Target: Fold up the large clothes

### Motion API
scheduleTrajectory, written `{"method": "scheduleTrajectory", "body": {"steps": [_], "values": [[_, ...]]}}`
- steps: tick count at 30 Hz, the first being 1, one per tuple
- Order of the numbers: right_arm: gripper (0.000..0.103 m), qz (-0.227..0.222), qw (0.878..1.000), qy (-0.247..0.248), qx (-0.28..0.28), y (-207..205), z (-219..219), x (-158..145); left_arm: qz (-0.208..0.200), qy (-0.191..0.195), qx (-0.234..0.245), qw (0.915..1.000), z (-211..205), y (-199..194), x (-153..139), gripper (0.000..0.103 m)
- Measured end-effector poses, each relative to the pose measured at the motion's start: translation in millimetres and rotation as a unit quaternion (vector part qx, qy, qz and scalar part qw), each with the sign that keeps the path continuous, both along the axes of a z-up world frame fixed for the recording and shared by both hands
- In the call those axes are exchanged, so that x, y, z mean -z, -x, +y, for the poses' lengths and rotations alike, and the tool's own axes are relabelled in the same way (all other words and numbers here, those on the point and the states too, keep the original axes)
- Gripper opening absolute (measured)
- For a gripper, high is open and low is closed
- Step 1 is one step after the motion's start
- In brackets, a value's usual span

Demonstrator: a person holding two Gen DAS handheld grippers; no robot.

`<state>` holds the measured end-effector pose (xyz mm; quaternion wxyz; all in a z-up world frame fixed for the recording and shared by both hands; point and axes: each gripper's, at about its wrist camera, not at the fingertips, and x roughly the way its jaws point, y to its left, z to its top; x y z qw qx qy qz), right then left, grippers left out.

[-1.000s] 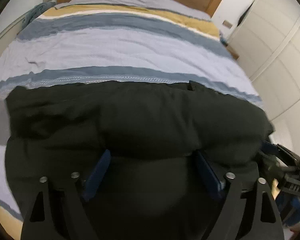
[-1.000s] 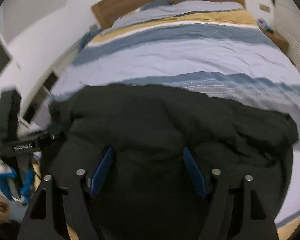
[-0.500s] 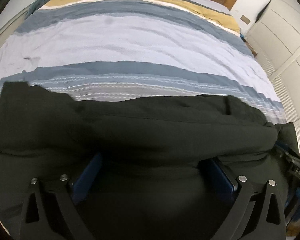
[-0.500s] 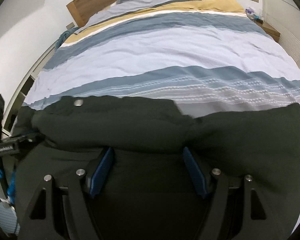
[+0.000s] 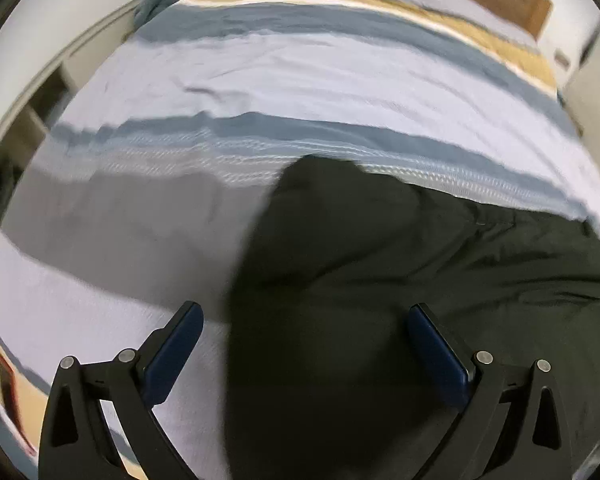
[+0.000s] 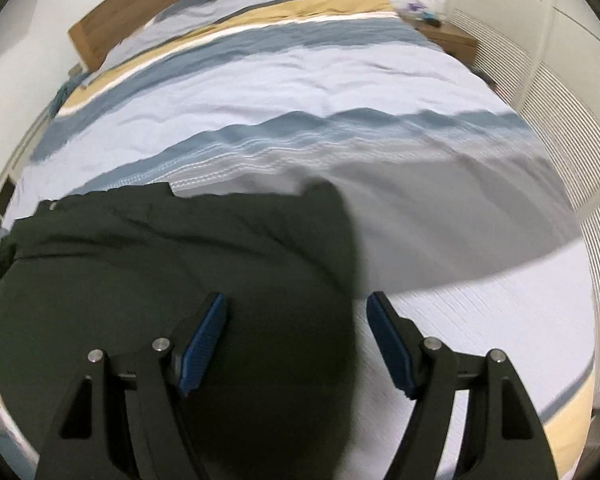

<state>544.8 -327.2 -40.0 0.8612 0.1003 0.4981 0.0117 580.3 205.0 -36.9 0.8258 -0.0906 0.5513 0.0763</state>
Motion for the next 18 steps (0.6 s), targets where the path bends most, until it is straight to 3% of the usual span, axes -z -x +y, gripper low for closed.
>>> {"method": "scheduleTrajectory", "body": {"steps": [9,12,18], "values": [[0.076,0.010,0.998,-0.065,0.021,64.8,-27.0,-7.8,-0.011,0.072,-0.074,0.9947,53.8,82.5,-7.9,0.101],[0.082,0.012,0.995,-0.094,0.019,71.9,-22.2,-6.3,-0.014,0.102,-0.086,0.9910,62.5,101.2,-7.7,0.101],[0.084,0.024,0.992,-0.125,0.015,71.4,-10.0,3.0,-0.013,0.139,-0.085,0.9866,63.5,121.1,1.4,0.101]]}}
